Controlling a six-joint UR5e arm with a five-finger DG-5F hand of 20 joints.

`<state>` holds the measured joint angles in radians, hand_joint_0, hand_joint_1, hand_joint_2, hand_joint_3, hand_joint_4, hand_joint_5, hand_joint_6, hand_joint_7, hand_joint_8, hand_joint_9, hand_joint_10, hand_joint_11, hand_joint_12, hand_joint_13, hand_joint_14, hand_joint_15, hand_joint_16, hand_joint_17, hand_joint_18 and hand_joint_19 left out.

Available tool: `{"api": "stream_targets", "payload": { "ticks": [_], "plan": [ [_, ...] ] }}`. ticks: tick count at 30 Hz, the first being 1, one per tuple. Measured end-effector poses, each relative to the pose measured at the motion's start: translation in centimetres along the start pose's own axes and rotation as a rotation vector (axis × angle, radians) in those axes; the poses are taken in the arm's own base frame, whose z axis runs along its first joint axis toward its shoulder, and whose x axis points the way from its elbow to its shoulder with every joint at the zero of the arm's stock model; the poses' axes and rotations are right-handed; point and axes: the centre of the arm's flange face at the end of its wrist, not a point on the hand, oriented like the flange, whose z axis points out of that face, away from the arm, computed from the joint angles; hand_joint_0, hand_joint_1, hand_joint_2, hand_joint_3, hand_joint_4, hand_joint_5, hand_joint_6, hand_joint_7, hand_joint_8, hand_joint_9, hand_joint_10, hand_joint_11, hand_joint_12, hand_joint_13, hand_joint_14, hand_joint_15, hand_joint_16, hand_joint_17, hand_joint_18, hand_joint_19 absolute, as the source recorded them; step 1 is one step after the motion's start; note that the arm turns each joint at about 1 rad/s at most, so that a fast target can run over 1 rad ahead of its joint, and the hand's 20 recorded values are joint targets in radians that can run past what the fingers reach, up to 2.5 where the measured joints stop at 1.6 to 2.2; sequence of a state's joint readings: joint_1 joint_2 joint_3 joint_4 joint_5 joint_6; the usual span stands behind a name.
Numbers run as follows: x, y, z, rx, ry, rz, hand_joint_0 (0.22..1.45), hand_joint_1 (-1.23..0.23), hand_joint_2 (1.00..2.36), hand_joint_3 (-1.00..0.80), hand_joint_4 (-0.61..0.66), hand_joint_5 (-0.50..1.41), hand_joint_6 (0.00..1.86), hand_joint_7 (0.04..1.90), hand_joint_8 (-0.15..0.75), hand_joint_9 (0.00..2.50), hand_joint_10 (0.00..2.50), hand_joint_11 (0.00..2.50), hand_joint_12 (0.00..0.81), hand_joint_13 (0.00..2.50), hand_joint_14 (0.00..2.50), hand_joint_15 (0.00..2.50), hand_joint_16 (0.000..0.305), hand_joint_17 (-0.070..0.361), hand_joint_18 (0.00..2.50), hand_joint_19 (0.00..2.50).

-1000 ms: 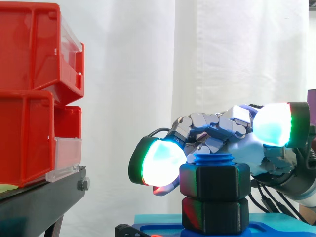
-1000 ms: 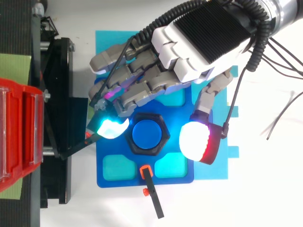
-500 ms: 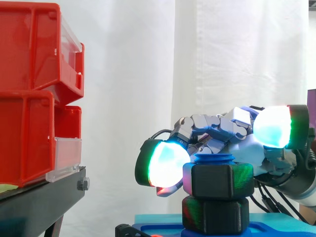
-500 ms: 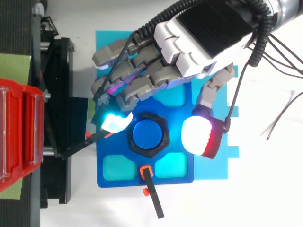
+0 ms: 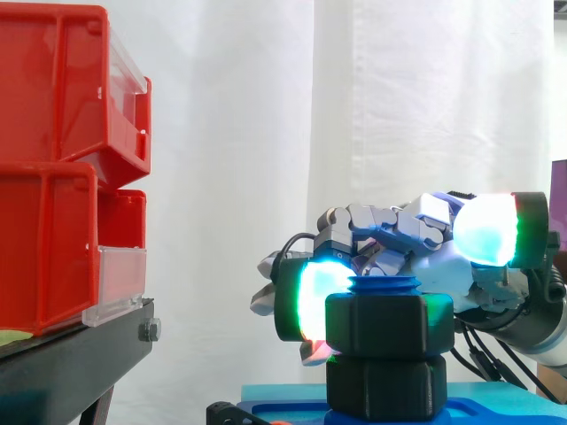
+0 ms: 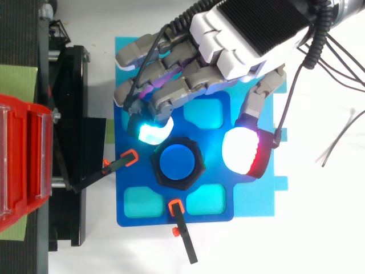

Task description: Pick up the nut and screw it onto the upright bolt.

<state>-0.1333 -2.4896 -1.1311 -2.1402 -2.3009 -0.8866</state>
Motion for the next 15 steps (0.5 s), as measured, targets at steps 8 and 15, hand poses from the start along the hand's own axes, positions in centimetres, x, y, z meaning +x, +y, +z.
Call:
{"api": "stream_targets", "payload": {
  "ticks": [8,15],
  "plan": [
    [-0.33,-0.26,-0.38,-0.001,0.001,-0.005,0.52,-0.15,1.0,-0.5,0.17,-0.01,0.61,1.36,0.251,0.9,0.0,0.0,0.242,0.61,0.0,0.0,0.026,0.057,0.35,0.0],
    [-0.91,-0.52,-0.56,-0.007,0.004,-0.012,0.52,-0.15,1.0,-0.5,0.17,0.0,0.5,1.54,0.249,0.9,0.0,0.0,0.241,0.61,0.0,0.0,0.025,0.057,0.36,0.01]
  ]
}}
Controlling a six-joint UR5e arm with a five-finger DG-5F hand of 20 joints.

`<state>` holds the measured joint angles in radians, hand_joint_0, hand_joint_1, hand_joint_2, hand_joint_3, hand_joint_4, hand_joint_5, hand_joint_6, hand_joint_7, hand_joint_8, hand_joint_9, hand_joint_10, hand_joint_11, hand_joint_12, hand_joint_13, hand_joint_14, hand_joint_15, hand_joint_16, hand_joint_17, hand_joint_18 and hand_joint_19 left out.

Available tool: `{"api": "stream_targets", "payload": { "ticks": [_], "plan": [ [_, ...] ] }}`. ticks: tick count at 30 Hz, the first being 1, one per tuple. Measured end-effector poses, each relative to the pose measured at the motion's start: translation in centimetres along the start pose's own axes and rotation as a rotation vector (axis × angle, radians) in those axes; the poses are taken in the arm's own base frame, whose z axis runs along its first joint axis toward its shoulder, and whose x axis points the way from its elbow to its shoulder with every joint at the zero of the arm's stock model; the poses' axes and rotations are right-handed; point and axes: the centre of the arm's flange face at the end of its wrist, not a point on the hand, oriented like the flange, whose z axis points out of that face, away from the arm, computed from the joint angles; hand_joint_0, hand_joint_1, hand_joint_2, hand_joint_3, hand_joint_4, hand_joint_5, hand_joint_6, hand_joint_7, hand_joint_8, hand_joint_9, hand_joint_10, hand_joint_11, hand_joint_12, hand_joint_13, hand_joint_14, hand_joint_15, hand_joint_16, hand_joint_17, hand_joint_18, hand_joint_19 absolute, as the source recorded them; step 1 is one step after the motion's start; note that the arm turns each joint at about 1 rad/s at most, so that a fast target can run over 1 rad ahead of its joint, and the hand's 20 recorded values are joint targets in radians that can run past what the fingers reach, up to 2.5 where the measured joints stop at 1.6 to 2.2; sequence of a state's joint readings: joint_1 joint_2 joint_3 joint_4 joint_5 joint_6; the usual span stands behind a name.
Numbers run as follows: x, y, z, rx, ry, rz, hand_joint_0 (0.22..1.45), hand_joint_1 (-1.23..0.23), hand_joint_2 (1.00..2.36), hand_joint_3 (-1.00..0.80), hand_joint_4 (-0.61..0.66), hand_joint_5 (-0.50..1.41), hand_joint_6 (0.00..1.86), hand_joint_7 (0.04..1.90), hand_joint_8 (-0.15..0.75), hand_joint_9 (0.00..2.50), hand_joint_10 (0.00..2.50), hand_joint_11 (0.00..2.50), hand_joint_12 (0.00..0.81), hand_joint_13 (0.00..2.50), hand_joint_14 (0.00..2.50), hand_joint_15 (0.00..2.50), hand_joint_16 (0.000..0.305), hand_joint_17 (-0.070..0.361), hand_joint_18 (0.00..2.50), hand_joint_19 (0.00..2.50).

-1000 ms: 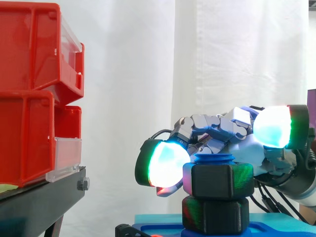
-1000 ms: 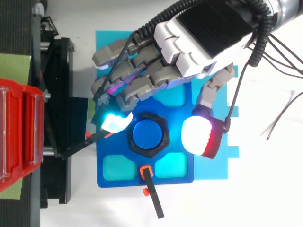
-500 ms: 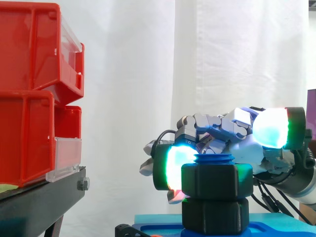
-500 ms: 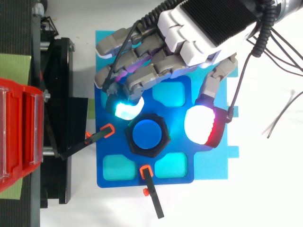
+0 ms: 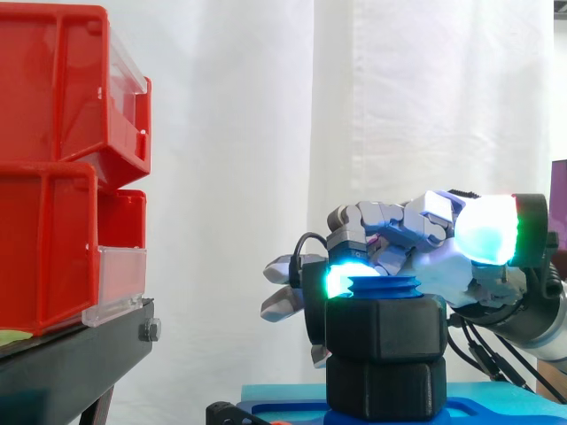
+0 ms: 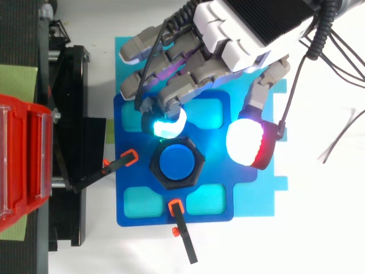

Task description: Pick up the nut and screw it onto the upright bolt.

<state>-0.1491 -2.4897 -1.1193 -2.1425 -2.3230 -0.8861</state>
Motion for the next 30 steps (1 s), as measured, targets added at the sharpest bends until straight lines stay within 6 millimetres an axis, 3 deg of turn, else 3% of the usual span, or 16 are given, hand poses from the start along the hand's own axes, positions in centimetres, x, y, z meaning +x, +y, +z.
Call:
{"api": "stream_targets", "payload": {
  "ticks": [15,23,30],
  "plan": [
    [-2.2,-0.3,0.8,-0.046,0.001,-0.009,0.5,-0.14,1.0,-0.5,0.25,-0.08,0.5,0.89,0.237,0.82,0.0,0.0,0.26,0.58,0.0,0.0,0.028,0.062,0.34,0.0],
    [-3.3,-0.5,1.2,-0.065,0.003,-0.016,0.49,-0.12,1.0,-0.5,0.22,-0.1,0.5,0.75,0.225,0.79,0.0,0.0,0.261,0.56,0.0,0.0,0.029,0.066,0.32,0.0],
    [-2.6,0.0,1.7,-0.066,0.004,-0.01,0.48,-0.07,1.0,-0.5,0.21,-0.11,0.5,0.71,0.21,0.74,0.0,0.0,0.273,0.5,0.0,0.0,0.032,0.071,0.26,0.0]
  ]
}}
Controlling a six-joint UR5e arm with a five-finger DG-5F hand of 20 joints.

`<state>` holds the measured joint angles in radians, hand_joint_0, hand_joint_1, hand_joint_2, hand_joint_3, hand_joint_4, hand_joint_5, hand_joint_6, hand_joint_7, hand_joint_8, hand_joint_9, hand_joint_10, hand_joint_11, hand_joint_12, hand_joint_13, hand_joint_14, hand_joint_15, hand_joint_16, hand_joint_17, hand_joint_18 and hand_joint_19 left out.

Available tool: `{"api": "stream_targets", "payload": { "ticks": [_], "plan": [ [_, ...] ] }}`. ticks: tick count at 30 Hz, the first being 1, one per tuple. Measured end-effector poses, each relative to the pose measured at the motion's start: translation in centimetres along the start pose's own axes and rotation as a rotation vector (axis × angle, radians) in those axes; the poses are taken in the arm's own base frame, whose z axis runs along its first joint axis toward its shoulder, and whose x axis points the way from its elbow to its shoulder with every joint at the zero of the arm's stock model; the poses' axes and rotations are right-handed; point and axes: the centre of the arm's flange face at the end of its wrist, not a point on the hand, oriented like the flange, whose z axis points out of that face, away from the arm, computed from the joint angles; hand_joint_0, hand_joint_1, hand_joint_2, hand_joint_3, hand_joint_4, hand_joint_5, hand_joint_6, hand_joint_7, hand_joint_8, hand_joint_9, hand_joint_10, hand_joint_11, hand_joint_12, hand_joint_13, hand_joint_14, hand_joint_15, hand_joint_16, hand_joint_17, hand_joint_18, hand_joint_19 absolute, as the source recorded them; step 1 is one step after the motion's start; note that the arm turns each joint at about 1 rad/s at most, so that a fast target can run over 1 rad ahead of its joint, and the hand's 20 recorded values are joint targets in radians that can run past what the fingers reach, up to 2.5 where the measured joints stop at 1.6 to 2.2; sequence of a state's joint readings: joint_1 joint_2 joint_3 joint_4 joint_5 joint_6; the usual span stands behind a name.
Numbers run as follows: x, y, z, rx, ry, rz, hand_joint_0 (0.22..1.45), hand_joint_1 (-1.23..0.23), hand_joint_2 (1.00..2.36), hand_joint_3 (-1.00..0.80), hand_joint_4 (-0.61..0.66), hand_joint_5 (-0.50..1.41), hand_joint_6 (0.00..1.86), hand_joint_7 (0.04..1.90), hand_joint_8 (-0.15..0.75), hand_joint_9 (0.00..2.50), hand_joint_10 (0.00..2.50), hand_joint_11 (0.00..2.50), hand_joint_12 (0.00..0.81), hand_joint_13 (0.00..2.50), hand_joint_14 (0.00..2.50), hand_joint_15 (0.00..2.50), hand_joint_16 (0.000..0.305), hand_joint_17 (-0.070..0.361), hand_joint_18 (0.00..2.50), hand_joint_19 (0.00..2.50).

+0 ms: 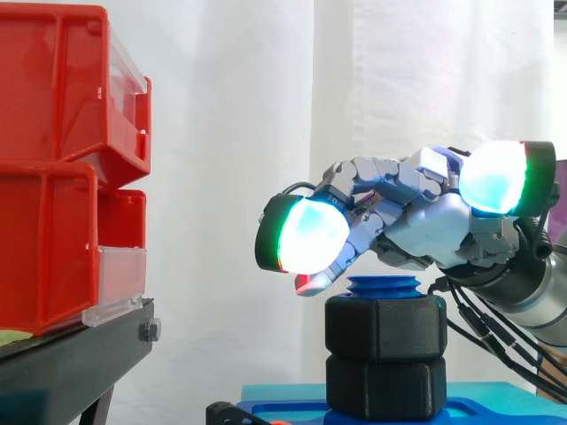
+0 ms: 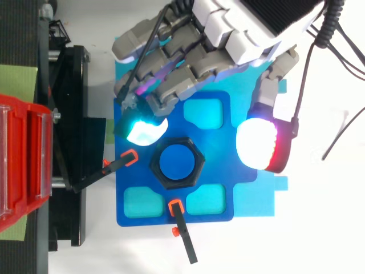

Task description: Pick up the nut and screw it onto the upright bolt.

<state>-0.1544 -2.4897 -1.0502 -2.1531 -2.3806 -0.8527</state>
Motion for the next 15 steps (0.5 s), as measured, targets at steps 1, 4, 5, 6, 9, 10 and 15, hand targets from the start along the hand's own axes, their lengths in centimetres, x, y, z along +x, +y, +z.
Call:
{"api": "stream_targets", "payload": {
  "ticks": [1,4,5,6,9,10,15],
  "plan": [
    [0.2,0.1,0.0,0.003,0.0,0.002,0.47,-0.06,1.0,-0.5,0.21,-0.11,0.5,0.71,0.211,0.72,0.0,0.0,0.276,0.49,0.0,0.0,0.032,0.073,0.25,0.0],
    [1.0,0.3,0.1,0.02,-0.007,0.008,0.45,-0.05,1.0,-0.5,0.21,-0.12,0.5,0.71,0.211,0.7,0.0,0.0,0.288,0.45,0.0,0.0,0.035,0.08,0.21,0.0],
    [1.3,0.4,0.1,0.028,-0.01,0.01,0.45,-0.05,1.0,-0.5,0.21,-0.12,0.5,0.7,0.21,0.69,0.0,0.0,0.29,0.45,0.0,0.0,0.036,0.081,0.2,0.0],
    [1.8,0.5,0.2,0.038,-0.014,0.012,0.44,-0.04,1.0,-0.5,0.21,-0.12,0.5,0.7,0.213,0.69,0.0,0.0,0.292,0.45,0.0,0.0,0.037,0.082,0.19,0.0],
    [2.8,0.8,0.3,0.057,-0.021,0.013,0.43,-0.03,1.0,-0.5,0.2,-0.12,0.5,0.7,0.215,0.68,0.0,0.0,0.301,0.44,0.0,0.0,0.038,0.085,0.18,0.0],
    [3.0,0.9,0.4,0.06,-0.022,0.013,0.43,-0.03,1.0,-0.5,0.2,-0.12,0.5,0.7,0.214,0.67,0.0,0.0,0.303,0.43,0.0,0.0,0.038,0.086,0.18,0.0],
    [3.6,1.2,0.7,0.065,-0.024,0.015,0.43,-0.02,1.0,-0.5,0.2,-0.13,0.5,0.7,0.214,0.65,0.0,0.0,0.308,0.41,0.0,0.0,0.039,0.088,0.15,0.0]
  ]
}}
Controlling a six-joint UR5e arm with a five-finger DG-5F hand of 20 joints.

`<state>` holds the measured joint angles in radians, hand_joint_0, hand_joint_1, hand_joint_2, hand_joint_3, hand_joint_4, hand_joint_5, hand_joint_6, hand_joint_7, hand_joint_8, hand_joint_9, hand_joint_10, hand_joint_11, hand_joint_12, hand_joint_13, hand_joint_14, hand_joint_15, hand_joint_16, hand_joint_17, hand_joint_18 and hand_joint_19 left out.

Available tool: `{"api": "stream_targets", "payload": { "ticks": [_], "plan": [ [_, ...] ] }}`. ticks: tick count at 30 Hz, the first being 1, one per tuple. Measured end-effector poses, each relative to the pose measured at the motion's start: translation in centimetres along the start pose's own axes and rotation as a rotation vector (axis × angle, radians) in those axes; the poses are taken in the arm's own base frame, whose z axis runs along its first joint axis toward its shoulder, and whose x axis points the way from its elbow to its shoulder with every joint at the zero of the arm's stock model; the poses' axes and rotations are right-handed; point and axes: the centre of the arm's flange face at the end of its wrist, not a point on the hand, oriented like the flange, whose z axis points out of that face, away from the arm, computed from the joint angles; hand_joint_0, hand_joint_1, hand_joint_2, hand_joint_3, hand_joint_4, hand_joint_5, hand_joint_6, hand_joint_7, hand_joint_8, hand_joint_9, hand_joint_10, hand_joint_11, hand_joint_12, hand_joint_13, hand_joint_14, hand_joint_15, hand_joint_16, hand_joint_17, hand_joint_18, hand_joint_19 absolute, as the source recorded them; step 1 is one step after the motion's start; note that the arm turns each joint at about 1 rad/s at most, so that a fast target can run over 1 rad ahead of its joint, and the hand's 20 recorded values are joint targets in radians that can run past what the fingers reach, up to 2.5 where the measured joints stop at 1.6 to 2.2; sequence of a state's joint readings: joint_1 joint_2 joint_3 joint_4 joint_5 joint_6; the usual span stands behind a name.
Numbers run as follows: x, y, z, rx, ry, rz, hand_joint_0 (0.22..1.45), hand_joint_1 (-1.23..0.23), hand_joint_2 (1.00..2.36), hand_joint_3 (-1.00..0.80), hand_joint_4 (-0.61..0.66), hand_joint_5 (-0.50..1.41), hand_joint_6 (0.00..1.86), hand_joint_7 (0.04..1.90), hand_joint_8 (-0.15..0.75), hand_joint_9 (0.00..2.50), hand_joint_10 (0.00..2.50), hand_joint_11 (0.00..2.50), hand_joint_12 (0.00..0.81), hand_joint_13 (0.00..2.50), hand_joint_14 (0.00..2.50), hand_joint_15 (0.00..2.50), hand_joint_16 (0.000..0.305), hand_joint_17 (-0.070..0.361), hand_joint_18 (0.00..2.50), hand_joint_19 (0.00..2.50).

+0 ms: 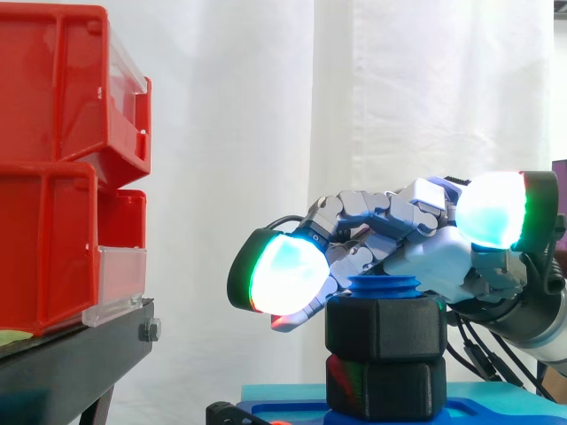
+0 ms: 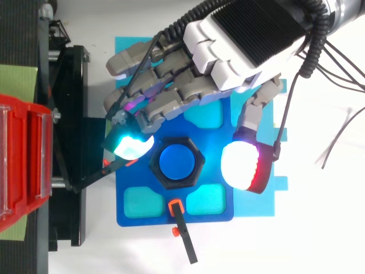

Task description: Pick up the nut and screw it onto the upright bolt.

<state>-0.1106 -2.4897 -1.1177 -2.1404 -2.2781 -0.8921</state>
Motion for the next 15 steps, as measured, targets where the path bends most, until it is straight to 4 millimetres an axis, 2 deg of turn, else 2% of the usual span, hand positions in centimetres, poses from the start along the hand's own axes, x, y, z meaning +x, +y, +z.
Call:
{"api": "stream_targets", "payload": {
  "ticks": [9,14,15],
  "plan": [
    [0.21,0.02,-0.12,0.005,0.005,0.003,0.43,-0.01,1.0,-0.5,0.2,-0.12,0.5,0.73,0.216,0.63,0.0,0.0,0.316,0.38,0.0,0.0,0.039,0.089,0.11,0.0],
    [0.42,0.01,-0.39,0.012,0.015,0.011,0.44,-0.01,1.0,-0.5,0.23,-0.1,0.5,0.86,0.226,0.65,0.0,0.0,0.311,0.38,0.0,0.0,0.038,0.085,0.11,0.0],
    [0.55,0.02,-0.5,0.015,0.018,0.013,0.45,-0.02,1.0,-0.5,0.25,-0.09,0.5,0.94,0.231,0.67,0.0,0.0,0.308,0.39,0.0,0.0,0.037,0.082,0.11,0.0]
  ]
}}
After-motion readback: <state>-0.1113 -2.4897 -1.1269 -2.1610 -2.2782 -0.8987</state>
